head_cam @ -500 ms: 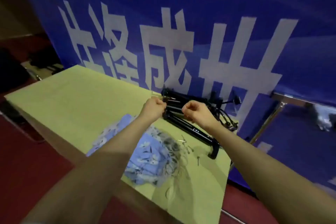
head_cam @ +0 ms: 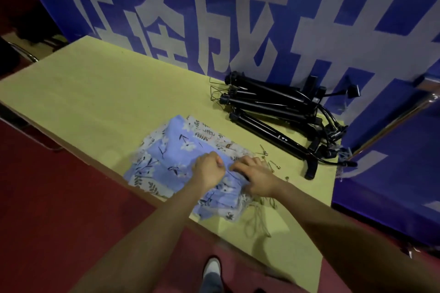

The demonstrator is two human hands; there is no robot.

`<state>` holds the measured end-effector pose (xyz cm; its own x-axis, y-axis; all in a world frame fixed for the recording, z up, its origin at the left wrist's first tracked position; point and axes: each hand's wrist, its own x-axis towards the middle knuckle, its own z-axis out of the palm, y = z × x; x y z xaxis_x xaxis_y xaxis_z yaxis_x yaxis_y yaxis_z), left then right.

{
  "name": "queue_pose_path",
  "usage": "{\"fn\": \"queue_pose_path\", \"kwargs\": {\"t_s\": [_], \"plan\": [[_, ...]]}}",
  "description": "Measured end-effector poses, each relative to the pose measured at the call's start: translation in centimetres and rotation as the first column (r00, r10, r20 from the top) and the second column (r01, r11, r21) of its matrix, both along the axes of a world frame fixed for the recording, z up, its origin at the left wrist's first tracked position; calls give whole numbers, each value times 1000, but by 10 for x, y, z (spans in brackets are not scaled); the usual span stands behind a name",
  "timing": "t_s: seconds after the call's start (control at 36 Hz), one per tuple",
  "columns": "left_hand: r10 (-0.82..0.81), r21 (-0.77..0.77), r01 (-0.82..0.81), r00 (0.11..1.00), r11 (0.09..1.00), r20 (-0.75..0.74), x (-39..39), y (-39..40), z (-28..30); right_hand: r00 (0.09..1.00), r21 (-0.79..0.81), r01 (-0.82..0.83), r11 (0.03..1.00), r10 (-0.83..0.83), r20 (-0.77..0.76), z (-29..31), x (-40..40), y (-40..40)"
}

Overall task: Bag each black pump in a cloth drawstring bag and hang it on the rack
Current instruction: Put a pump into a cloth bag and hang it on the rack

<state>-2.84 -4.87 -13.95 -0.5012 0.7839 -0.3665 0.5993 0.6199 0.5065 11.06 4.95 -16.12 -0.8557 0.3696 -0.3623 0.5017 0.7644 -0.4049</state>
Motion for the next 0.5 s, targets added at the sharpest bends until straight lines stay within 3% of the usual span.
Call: {"fn": "queue_pose_path", "kwargs": {"t_s": [0.06,0.19,0.33,0.5], "plan": [[-51,-13,51,999,999,-15,-5,0,-6,1000,-2,8,1000,-8,-7,-5,-6,-1],[-105,1,105,994,995,37,-17,3,-14,953,-221,230,948,-265,-147,-9,-17,11],[-60,150,54,998,987,36,-27,11,-6,801,-417,410,811,-539,-260,9,-30,16],[-224,268,242,970,933,-96,-32,21,23,713,-544,417,728,-634,-301,35,-41,22]]}}
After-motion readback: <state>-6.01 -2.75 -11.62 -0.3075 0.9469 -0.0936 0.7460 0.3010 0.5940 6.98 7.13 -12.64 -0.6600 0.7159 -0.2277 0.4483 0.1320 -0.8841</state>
